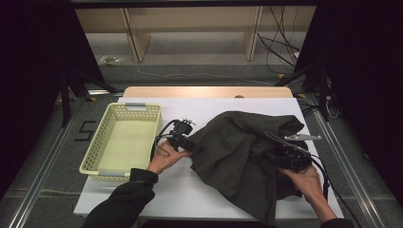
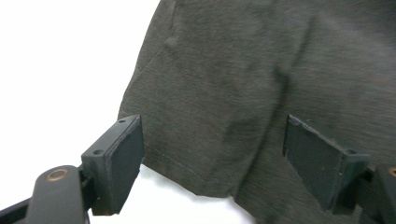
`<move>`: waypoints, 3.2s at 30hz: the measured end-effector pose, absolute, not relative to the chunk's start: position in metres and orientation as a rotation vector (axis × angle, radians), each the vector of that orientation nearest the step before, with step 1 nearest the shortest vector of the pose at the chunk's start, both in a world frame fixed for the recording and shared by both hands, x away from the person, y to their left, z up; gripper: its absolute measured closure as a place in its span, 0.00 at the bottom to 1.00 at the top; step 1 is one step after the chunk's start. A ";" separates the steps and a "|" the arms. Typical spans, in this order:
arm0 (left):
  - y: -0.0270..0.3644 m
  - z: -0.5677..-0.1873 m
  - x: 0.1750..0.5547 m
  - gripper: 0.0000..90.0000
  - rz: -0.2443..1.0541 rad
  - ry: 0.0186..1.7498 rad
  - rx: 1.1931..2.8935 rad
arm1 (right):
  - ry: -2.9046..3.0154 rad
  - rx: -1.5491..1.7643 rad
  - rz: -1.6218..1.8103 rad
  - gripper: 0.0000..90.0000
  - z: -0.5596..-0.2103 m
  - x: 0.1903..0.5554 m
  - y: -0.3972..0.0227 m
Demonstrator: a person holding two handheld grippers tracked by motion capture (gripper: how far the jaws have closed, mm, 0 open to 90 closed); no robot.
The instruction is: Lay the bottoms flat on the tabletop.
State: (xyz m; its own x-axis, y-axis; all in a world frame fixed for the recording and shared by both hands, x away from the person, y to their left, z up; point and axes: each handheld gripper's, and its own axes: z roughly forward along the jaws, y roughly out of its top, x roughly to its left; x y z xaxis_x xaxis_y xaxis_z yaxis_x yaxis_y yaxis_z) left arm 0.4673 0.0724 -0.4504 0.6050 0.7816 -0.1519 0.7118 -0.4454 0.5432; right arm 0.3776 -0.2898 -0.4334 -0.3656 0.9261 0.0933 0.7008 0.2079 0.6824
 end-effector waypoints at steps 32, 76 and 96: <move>0.027 -0.471 0.430 0.99 -0.076 0.861 2.403 | 2.101 1.618 0.892 0.90 -0.441 0.423 -0.292; 0.028 -0.422 0.401 0.29 -0.003 0.885 2.307 | 2.153 1.481 0.974 0.91 -0.406 0.429 -0.294; 0.054 -0.414 0.405 0.18 0.062 0.958 2.289 | 2.236 1.371 1.125 0.92 -0.387 0.430 -0.243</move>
State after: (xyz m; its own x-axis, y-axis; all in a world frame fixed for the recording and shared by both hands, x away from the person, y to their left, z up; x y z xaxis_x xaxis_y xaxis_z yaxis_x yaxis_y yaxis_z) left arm 0.4050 0.0544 -0.4140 0.7324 0.6522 -0.1953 0.6218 -0.5238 0.5823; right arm 0.4299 -0.2434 -0.3874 -0.5068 0.8491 0.1491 0.6257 0.2434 0.7411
